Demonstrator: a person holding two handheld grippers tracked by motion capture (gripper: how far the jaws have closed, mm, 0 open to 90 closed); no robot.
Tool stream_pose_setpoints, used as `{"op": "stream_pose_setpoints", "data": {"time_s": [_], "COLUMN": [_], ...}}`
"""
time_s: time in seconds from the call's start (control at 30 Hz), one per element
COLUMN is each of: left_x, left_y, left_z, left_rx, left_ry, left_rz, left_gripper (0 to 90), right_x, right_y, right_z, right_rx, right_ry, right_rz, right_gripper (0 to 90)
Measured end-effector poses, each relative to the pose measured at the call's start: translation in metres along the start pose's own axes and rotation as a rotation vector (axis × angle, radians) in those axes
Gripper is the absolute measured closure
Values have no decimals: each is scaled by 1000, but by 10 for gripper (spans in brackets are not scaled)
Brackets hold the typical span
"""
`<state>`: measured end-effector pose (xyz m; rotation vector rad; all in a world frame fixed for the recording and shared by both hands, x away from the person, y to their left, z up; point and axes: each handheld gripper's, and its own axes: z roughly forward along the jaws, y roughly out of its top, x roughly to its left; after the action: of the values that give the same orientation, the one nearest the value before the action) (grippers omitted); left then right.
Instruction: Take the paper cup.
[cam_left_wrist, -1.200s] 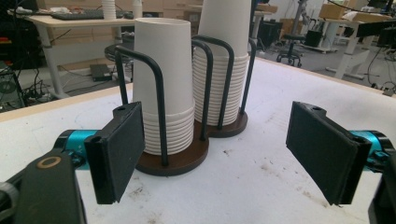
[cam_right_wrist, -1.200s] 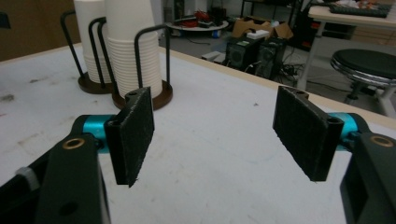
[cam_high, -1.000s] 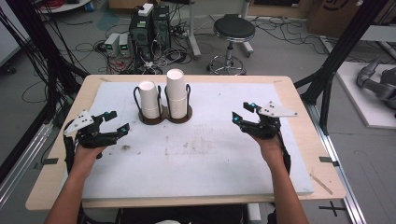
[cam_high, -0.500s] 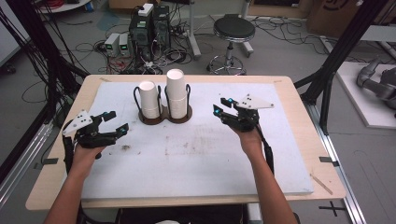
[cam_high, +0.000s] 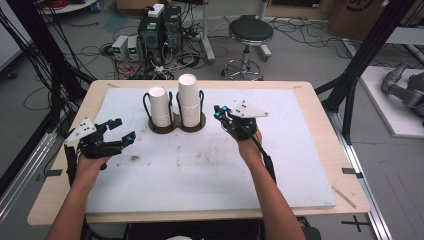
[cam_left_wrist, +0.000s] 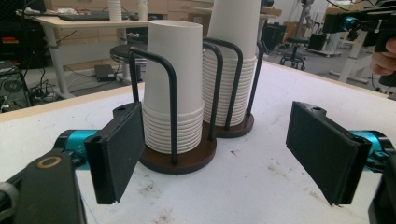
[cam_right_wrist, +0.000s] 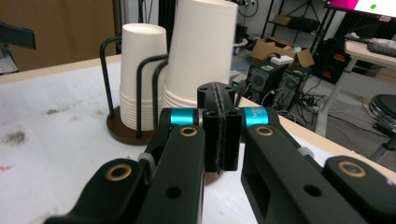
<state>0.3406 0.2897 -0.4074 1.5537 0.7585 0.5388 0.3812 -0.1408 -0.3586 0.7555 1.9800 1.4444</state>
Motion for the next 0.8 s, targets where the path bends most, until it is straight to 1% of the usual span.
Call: {"op": "stream_pose_setpoints", "data": {"time_s": [0.03, 0.1, 0.23, 0.3, 0.33, 0.4, 0.43, 0.5, 0.57, 0.6, 0.63, 0.67, 0.73, 0.8], "left_x": [1, 1, 2, 3, 3, 3, 3, 4, 5, 5, 5, 5, 5, 6], "left_y": [0, 0, 0, 0, 0, 0, 0, 0, 0, 0, 0, 0, 0, 0], "left_z": [-1, -2, -3, -3, -3, -3, -4, -4, -4, -4, -4, -4, -4, -4], "left_rx": [1, -2, -2, 0, -1, -1, -4, -5, -6, -6, -5, -6, -5, -5], "left_ry": [3, 9, 6, 6, 7, 8, 10, 12, 13, 15, 14, 15, 15, 16], "left_rz": [0, -6, -4, -3, -5, -3, -6, -8, -8, -8, -8, -9, -9, -11], "left_gripper": [195, 195, 196, 196, 195, 196, 195, 196, 196, 196, 196, 195, 196, 196], "right_x": [7, 12, 24, 28, 30, 33, 33, 37, 38, 42, 42, 47, 52, 55], "right_y": [1, 0, 0, 0, -1, -2, -2, -3, -4, -5, -5, -6, -7, -7], "right_z": [7, 15, 30, 37, 41, 47, 47, 55, 58, 63, 63, 69, 75, 78], "right_rx": [-1, 0, 4, 0, -3, -3, -3, -4, -6, -16, -16, -20, -26, -24], "right_ry": [4, 23, 59, 75, 76, 80, 80, 76, 78, 78, 78, 81, 84, 83], "right_rz": [8, 4, -5, 3, 0, 11, 11, 32, 41, 58, 58, 68, 73, 77], "right_gripper": [900, 900, 900, 900, 900, 900, 900, 900, 900, 900, 900, 900, 900, 900]}}
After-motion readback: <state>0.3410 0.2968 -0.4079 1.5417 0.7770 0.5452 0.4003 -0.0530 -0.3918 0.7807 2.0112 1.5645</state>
